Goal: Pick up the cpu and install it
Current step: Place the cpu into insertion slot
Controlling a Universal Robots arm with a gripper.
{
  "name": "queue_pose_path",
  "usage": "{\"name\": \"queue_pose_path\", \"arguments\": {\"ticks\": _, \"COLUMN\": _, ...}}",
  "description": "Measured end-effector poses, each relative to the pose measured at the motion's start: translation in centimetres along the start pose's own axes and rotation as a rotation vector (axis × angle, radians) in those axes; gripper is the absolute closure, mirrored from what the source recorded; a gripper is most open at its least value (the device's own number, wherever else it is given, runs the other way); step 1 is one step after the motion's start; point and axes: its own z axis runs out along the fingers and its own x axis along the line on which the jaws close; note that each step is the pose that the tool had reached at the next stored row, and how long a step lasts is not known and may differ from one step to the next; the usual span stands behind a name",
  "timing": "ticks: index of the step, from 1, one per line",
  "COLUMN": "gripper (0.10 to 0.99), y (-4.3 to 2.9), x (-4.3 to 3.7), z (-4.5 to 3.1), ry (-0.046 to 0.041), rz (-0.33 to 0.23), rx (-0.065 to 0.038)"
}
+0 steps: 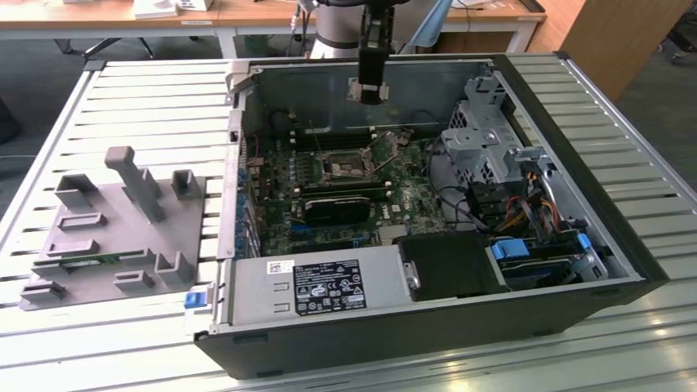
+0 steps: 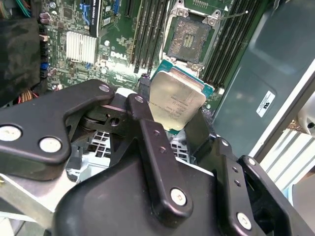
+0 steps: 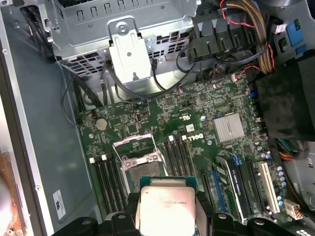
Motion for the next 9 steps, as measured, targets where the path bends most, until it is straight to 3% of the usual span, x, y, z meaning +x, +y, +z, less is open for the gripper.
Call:
{"name": "queue_pose_path", "arguments": {"ticks": 5, "gripper": 0.553, "y": 0.00, "x": 0.01, "z": 0.01, "ry": -0.0010, "rz": 0.034, "rx": 0.000}}
{"name": "queue_pose_path", "arguments": {"ticks": 9, "gripper": 0.553, "y": 0.00, "x": 0.01, "z": 0.06, "ry": -0.0031, "rz": 0.092, "rx": 0.000}}
